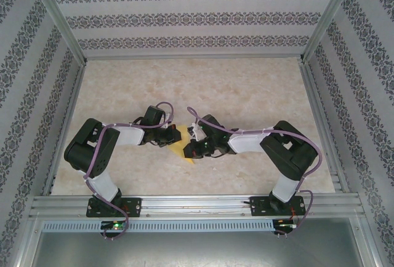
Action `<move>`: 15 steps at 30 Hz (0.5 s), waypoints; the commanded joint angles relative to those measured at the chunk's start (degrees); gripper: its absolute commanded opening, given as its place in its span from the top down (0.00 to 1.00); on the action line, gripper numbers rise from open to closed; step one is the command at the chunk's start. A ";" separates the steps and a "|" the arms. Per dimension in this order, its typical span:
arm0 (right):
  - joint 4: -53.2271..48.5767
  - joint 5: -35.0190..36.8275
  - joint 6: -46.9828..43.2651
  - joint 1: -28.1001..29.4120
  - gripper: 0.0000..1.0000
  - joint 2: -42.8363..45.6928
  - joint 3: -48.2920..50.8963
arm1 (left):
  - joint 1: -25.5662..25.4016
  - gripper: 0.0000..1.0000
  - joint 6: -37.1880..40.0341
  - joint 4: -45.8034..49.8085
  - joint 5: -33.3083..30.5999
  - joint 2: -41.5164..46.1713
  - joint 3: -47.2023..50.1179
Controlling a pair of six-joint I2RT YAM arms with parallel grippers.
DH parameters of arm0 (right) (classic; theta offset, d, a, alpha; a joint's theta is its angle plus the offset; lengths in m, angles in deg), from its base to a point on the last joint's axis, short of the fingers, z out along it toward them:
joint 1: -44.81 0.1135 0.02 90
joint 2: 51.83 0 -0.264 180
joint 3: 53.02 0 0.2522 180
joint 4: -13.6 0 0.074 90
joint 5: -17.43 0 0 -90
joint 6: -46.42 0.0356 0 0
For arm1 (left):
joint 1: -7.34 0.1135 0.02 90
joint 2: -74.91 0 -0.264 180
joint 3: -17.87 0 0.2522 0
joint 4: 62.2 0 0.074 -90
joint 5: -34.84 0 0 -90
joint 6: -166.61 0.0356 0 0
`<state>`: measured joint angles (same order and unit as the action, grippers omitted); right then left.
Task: Fold a paper plane with a square sheet of paper (fold left side to right side)
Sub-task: Fourth fold the wing at the center of the table.
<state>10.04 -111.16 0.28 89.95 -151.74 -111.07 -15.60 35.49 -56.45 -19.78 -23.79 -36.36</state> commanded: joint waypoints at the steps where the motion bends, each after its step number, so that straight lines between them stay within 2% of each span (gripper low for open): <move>1: 1.67 0.34 0.72 0.21 1.00 -1.23 1.35 | -0.53 1.00 1.60 5.29 -5.46 -2.12 1.27; 15: -0.50 2.17 -0.11 0.47 1.00 -1.34 3.16 | -0.56 1.00 1.77 5.89 -5.61 -2.10 1.01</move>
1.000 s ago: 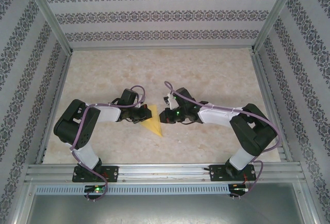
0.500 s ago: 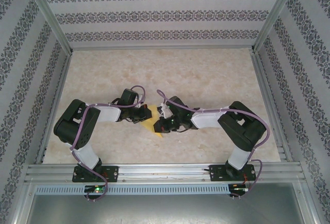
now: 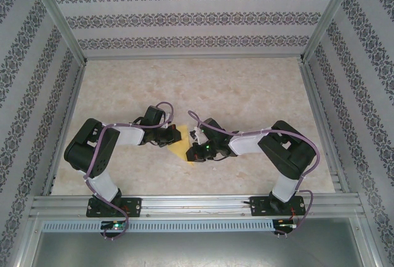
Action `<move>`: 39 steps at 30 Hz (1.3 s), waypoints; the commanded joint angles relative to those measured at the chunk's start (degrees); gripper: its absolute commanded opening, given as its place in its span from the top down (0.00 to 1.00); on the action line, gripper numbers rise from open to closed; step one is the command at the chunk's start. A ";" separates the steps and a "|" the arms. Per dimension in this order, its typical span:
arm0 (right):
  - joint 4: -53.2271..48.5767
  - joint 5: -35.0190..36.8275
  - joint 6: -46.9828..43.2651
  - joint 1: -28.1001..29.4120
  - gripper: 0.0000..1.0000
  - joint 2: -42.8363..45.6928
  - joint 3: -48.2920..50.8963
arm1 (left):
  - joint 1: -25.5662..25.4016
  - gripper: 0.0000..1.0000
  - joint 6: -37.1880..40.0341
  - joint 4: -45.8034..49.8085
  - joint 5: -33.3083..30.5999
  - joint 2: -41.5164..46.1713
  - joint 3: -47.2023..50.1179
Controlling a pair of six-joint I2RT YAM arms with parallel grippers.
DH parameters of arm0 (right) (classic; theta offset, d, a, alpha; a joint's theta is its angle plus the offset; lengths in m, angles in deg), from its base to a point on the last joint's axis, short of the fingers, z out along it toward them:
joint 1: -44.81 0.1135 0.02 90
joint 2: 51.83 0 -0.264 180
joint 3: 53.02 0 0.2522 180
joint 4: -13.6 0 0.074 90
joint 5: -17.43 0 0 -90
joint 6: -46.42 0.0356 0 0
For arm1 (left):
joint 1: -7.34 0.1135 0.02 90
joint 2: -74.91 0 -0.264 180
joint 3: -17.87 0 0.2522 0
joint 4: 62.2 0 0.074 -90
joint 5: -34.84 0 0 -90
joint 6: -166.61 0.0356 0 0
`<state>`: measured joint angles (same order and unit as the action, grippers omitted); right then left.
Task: Fold a paper plane with a square sheet of paper (fold left side to right side)
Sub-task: Fourth fold the wing at the center of the table.
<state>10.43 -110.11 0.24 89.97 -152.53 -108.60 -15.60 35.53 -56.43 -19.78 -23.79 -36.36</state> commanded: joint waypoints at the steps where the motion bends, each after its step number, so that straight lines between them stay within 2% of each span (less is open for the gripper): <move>1: -1.04 1.30 -0.13 0.36 1.00 -0.46 0.76 | -0.53 1.00 1.71 5.81 -5.60 -2.12 1.05; 39: -8.55 2.51 -2.06 1.22 1.00 0.40 1.43 | -0.44 1.00 1.90 6.49 -6.37 -2.47 0.68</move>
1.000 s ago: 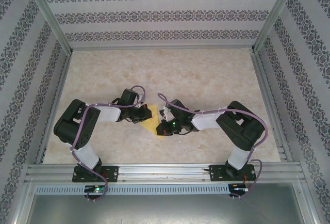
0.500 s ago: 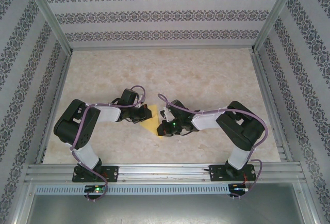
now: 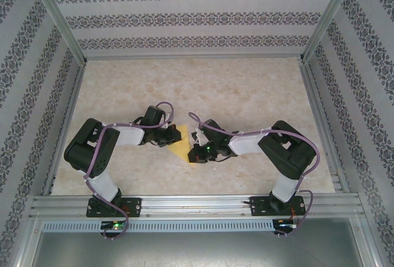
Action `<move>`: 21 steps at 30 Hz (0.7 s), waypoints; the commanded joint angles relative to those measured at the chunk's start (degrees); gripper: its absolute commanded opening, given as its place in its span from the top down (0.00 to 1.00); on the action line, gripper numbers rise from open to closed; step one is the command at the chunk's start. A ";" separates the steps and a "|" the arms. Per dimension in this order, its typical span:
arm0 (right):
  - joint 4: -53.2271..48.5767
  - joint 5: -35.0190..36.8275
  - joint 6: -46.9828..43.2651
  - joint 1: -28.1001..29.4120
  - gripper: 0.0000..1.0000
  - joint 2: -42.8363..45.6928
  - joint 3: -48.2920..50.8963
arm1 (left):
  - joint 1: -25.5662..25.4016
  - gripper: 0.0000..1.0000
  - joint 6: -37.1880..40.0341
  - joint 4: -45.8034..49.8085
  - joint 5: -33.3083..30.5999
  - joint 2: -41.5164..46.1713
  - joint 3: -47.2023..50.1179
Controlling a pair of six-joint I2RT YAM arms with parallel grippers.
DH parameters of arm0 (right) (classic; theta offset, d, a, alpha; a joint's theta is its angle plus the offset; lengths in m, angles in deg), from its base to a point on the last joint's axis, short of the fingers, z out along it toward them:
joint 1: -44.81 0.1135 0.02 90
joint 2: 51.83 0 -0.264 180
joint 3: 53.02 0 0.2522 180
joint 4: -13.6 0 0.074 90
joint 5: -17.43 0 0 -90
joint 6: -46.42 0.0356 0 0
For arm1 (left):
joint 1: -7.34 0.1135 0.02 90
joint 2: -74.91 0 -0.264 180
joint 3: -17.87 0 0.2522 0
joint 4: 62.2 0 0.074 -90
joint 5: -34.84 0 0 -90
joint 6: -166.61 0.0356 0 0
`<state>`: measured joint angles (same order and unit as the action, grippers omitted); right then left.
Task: Fold a paper plane with a square sheet of paper (fold left side to right side)
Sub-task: Fourth fold the wing at the center of the table.
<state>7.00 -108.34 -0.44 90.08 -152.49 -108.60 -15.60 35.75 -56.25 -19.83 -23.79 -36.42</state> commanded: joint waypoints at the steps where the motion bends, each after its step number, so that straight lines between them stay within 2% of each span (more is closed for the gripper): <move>1: -5.40 0.78 -1.39 1.22 1.00 0.51 1.63 | -0.45 1.00 1.71 6.32 -6.25 -2.55 0.72; 16: -7.57 0.18 -1.34 1.81 1.00 4.52 5.08 | -0.44 1.00 1.49 6.42 -6.61 -2.55 0.76; 21: -10.67 -0.09 -2.21 1.23 1.00 9.94 3.99 | -0.44 1.00 1.49 6.50 -6.42 -2.36 0.63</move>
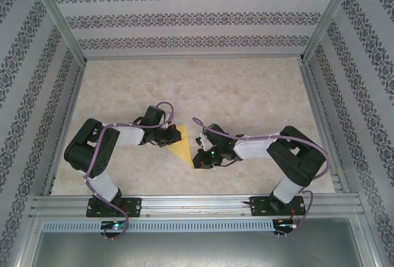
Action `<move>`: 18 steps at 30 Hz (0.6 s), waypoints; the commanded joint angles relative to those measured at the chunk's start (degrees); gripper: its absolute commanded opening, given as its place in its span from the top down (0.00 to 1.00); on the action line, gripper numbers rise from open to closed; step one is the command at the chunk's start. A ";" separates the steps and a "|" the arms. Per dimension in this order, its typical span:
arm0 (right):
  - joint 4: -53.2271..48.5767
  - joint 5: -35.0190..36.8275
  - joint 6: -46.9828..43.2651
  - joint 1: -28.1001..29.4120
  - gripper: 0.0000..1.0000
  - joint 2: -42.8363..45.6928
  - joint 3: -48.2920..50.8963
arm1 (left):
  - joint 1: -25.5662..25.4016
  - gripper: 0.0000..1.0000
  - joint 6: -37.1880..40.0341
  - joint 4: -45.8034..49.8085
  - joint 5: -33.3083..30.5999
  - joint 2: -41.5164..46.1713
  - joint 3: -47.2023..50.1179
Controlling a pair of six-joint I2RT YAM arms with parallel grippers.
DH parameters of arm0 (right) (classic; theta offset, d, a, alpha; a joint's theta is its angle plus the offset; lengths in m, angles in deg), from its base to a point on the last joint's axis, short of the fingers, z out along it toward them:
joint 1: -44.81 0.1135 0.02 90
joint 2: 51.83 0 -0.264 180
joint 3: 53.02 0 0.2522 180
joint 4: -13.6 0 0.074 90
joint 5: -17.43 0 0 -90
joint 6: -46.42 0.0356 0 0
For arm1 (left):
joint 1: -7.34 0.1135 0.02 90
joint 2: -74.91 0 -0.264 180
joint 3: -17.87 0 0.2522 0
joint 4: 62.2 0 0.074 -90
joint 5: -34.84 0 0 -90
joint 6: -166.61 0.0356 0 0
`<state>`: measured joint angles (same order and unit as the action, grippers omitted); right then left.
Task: Fold a paper plane with a square sheet of paper (fold left side to right side)
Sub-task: Fourth fold the wing at the center of the table.
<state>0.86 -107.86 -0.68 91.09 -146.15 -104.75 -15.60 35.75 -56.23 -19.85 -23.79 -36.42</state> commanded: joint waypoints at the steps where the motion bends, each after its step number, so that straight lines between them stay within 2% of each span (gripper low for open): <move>1: -5.24 -0.72 -2.26 -0.21 1.00 5.07 -0.15 | -0.44 1.00 1.49 6.59 -6.44 -2.25 0.64; 7: -3.74 -3.52 -3.00 -1.86 1.00 8.21 -2.62 | -0.48 1.00 1.49 6.50 -6.39 -1.85 0.69; 18: 1.62 2.37 -2.03 -0.43 1.00 -5.24 -12.63 | -0.46 1.00 1.31 6.28 -6.24 -1.50 0.81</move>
<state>1.19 -107.71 -2.15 90.06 -149.45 -115.49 -15.60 35.75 -56.21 -19.85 -23.76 -36.45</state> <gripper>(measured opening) 0.046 0.051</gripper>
